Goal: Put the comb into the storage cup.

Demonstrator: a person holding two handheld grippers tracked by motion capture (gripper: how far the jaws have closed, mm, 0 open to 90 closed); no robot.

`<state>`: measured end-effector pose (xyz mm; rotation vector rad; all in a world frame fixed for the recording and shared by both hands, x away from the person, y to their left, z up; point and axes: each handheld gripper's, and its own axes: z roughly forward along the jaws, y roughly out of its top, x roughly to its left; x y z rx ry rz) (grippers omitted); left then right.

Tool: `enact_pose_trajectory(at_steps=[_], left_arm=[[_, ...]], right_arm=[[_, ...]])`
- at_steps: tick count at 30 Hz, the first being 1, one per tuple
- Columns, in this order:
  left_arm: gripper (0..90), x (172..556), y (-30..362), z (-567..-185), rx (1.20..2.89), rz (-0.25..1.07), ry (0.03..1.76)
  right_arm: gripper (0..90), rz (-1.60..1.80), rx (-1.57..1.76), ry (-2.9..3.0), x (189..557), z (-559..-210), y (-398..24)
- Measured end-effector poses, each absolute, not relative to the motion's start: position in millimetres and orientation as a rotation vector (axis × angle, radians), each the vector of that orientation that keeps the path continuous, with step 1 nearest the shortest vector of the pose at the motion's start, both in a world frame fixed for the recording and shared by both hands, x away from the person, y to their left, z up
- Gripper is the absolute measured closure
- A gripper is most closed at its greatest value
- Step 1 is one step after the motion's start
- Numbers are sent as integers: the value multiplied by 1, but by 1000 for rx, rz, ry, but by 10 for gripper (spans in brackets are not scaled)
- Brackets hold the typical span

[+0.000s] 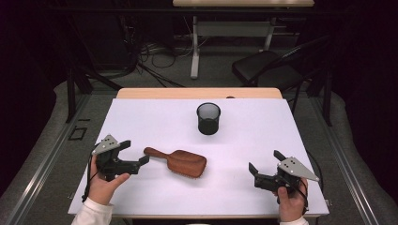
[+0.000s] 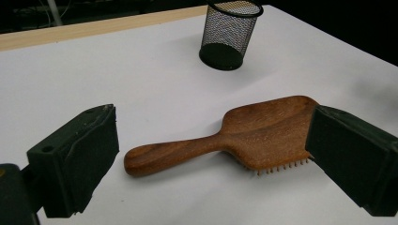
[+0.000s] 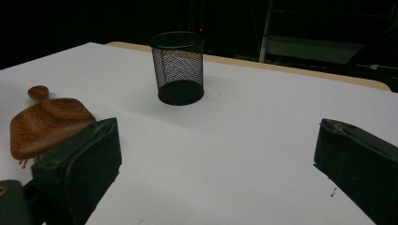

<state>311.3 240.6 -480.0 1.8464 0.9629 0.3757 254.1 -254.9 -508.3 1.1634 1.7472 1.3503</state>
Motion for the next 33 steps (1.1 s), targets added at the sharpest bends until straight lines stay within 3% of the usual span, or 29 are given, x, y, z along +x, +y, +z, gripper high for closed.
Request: enact_pose_trajectory(at_steps=[17,29,33], left_arm=[[60,338,230,-474,1908,368,1031],[173,361,232,-464,1884,393,1118],[248,368,232,-461,1865,400,1152]], right_arm=[[8,1319,1169,1767,256,-511,-254],[8,1307,1161,1787,258,-513,-250],[8,1316,1154,1778,258,-513,-250]])
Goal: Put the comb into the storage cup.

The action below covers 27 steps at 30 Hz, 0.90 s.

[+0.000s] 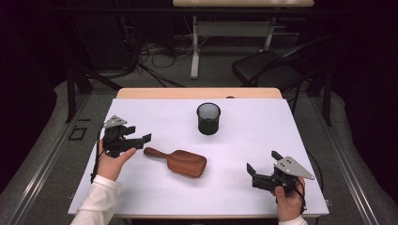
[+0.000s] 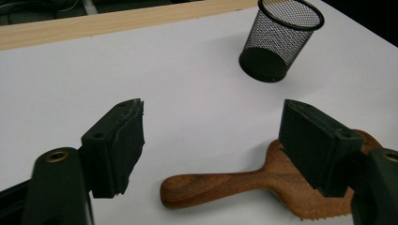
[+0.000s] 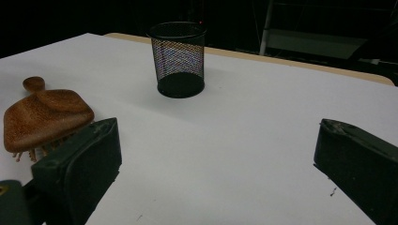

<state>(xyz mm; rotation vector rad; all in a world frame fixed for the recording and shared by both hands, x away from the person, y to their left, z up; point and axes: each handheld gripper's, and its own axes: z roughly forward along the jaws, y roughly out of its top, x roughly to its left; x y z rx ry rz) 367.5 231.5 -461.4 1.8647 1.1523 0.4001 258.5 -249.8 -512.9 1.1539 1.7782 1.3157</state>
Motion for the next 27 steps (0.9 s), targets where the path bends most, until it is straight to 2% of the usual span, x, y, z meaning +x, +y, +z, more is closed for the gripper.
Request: enact_pose_trajectory(at_steps=[1,4,5,9,12,13,15,22,27], left_arm=[[299,369,231,-460,1856,398,1165],[340,371,230,-458,1840,390,1179],[405,372,229,-457,1838,383,1190],[443,375,226,-459,1849,415,1200],[488,376,225,-463,1834,399,1202],[531,376,225,-465,1830,384,1210],[543,376,224,-469,1830,354,1231],[610,379,223,-482,1818,375,1237],[694,381,220,-493,1835,376,1232]], right_arm=[[8,1314,1162,1781,259,-513,-250],[8,1311,1161,1781,259,-513,-250],[8,1315,1157,1779,259,-513,-249],[8,1311,1157,1786,259,-513,-249],[8,1310,1161,1793,260,-513,-249],[8,1309,1157,1794,260,-513,-249],[9,1311,1159,1794,260,-514,-249],[13,1299,1151,1806,260,-515,-248],[14,1298,1141,1815,260,-517,-246]])
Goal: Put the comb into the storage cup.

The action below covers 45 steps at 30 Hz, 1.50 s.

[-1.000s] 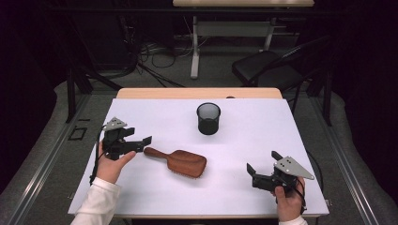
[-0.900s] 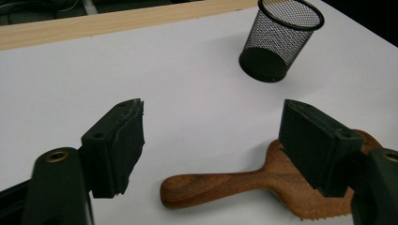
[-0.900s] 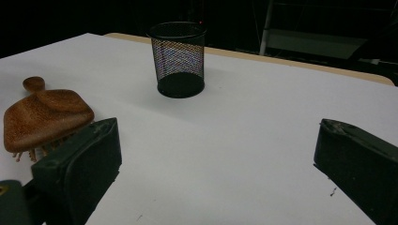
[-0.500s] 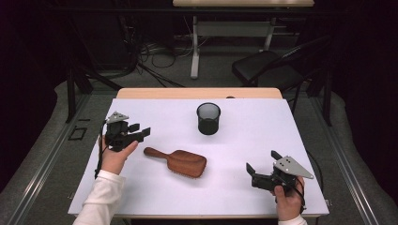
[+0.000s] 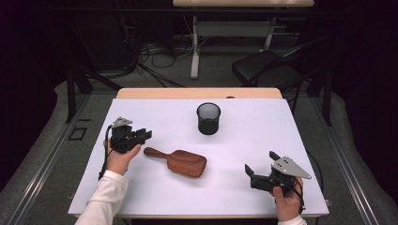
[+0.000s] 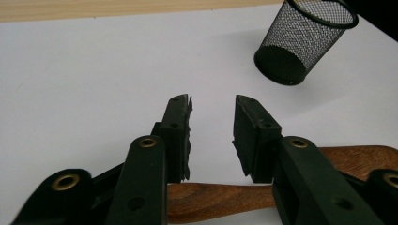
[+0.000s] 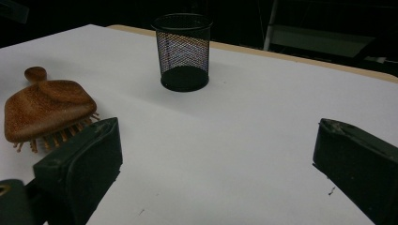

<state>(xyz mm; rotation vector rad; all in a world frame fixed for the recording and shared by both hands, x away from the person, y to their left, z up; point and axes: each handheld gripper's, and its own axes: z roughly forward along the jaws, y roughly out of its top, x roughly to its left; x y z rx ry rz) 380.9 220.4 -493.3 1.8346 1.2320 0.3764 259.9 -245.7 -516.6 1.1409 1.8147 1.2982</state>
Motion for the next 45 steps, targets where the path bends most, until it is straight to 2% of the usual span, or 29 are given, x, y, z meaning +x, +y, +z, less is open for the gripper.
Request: enact_pose_trajectory(at_steps=[7,11,25,45], left_arm=[[799,384,217,-507,1865,361,1262],[900,387,217,-512,1886,363,1283],[900,395,213,-529,1957,342,1339],[900,399,196,-543,2091,351,1302]], right_arm=[[16,1285,1142,1822,259,-517,-246],[20,1282,1144,1825,259,-518,-246],[26,1276,1140,1844,260,-518,-245],[31,1272,1141,1847,260,-520,-245]])
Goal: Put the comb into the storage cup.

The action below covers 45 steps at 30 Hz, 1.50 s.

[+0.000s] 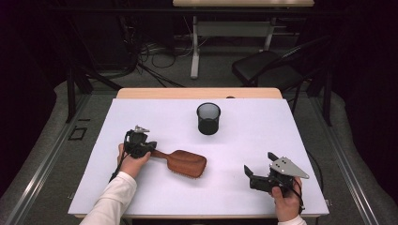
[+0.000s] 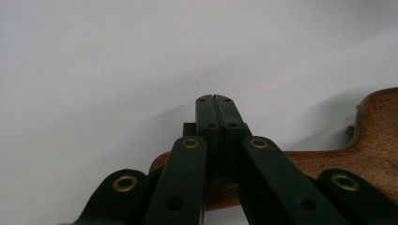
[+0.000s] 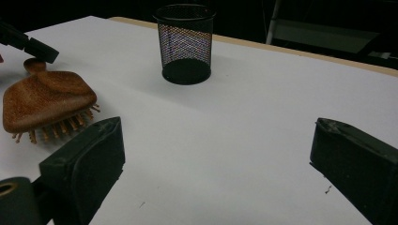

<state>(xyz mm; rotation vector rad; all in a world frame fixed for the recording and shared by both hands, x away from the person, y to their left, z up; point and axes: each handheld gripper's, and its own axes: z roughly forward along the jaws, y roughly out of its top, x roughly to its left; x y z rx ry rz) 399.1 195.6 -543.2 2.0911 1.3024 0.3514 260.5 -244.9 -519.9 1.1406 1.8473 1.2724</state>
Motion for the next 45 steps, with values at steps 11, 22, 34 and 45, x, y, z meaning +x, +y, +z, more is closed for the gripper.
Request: enact_pose_trajectory(at_steps=[11,22,34,45], left_arm=[[900,393,195,-544,2153,341,1274],[900,377,200,-544,2199,287,1253],[900,356,198,-546,2256,275,1195],[900,336,201,-544,2266,264,1165]], right_arm=[[34,1275,1140,1851,261,-520,-245],[36,1273,1143,1843,259,-520,-246],[38,1275,1152,1843,259,-520,-247],[38,1278,1154,1840,260,-521,-246]])
